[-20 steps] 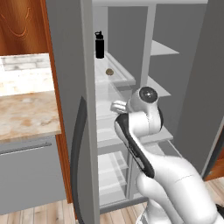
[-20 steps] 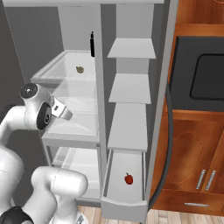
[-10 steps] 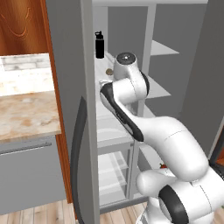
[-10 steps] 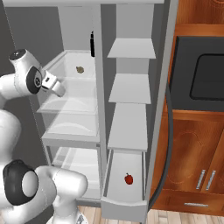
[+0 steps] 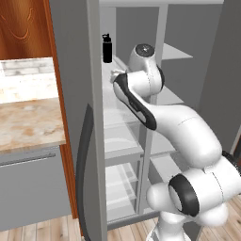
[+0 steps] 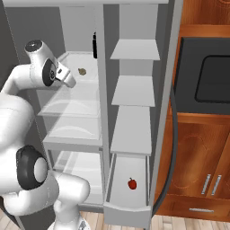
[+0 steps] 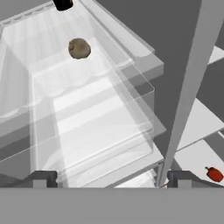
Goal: Take the bell pepper and garlic from the fridge shelf and place them in the freezer drawer to begin freezing them.
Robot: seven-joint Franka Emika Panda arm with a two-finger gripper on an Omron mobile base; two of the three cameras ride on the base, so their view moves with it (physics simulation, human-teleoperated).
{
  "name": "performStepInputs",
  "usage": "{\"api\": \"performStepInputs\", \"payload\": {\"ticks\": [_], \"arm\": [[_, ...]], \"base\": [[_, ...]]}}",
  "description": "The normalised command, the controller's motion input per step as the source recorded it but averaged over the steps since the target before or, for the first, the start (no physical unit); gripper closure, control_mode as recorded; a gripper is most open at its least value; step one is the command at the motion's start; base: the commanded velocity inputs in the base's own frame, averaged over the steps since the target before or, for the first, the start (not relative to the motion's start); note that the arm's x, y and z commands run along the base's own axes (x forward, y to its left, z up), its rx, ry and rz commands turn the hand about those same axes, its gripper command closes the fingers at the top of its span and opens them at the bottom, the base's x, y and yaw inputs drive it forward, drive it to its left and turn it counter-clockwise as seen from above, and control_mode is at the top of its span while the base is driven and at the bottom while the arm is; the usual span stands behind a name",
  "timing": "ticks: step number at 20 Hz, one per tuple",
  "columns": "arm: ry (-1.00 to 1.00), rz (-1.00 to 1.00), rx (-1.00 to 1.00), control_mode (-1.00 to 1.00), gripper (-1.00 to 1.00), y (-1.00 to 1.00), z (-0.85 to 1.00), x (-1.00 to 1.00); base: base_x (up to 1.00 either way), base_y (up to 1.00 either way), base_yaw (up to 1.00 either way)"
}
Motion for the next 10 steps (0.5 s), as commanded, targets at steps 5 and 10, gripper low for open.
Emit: {"api": "performStepInputs", "payload": {"ticks": [5, 10], "arm": [[0.02, 0.0, 0.0, -1.0, -1.0, 0.0, 0.04, 0.89], [0.13, 0.0, 0.0, -1.0, -1.0, 0.0, 0.01, 0.62]], "base": [[0.0, 0.0, 0.0], [0.0, 0.0, 0.0]]}}
